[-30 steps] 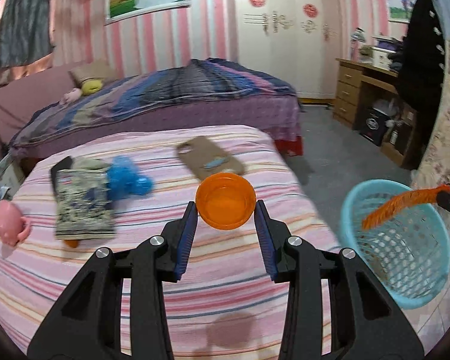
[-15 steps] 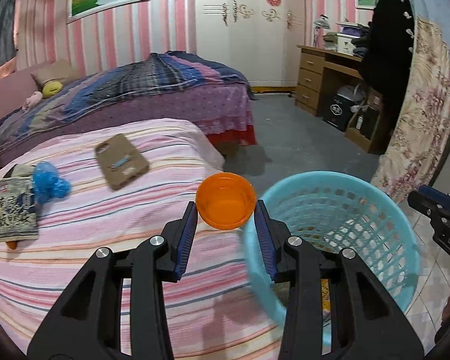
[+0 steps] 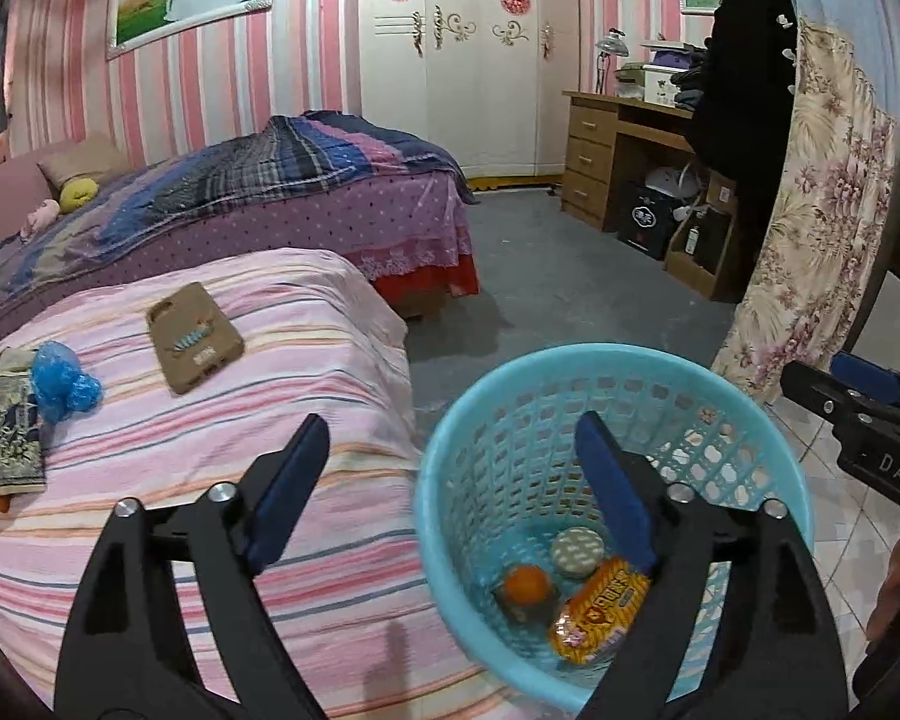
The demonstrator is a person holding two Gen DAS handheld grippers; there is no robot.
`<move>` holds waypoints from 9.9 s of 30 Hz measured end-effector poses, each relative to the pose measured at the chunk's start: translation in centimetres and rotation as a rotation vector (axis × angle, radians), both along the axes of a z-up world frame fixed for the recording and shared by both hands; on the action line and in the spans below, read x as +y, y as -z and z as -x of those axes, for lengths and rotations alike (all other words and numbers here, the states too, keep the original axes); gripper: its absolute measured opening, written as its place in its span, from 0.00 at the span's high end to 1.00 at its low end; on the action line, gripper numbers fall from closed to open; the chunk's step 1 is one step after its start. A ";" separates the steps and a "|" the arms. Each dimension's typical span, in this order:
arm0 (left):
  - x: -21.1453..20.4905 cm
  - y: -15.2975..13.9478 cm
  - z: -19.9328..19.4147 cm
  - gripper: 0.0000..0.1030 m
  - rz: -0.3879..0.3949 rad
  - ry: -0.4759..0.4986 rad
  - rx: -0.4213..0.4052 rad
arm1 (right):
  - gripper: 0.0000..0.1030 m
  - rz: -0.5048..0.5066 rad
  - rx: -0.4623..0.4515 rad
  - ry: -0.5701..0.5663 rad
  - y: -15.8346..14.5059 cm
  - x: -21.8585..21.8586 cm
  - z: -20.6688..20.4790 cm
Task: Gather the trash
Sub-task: 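Open the left tool over the basket, dropping the orange cap, then move both open tools back over the bed, then grasp the printed snack bag with the right tool, then close the left tool around the mandarin orange, then carry the orange and snack bag in both tools over the basket, then open the left tool dropping the orange while the right tool drops the snack bag, then move both open tools back over the bed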
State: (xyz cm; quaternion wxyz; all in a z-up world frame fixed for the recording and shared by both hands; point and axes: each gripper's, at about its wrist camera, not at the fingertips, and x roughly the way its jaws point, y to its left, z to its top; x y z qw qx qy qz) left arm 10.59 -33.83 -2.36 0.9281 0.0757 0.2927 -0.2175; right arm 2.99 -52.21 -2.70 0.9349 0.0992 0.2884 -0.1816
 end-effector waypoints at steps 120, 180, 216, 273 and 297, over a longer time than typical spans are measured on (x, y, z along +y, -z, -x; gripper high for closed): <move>45.0 1.9 -10.8 0.05 0.021 -0.612 0.079 | 0.69 0.125 0.206 -0.573 0.5 41.4 -21.1; 40.9 2.0 -11.5 0.69 -0.002 -0.519 0.140 | 0.86 -0.030 0.123 -0.621 5.0 29.8 -22.3; 32.2 0.5 -6.9 0.69 -0.070 -0.474 0.074 | 0.87 -0.090 -0.088 -0.458 -0.3 18.1 -9.2; -0.9 -0.4 -1.5 0.11 -0.024 -0.026 -0.057 | 0.87 -0.071 0.071 -0.079 1.9 -2.2 1.6; 14.6 -1.5 -3.7 0.05 -0.046 -0.277 -0.110 | 0.12 0.075 0.010 -0.106 -0.1 6.7 -4.1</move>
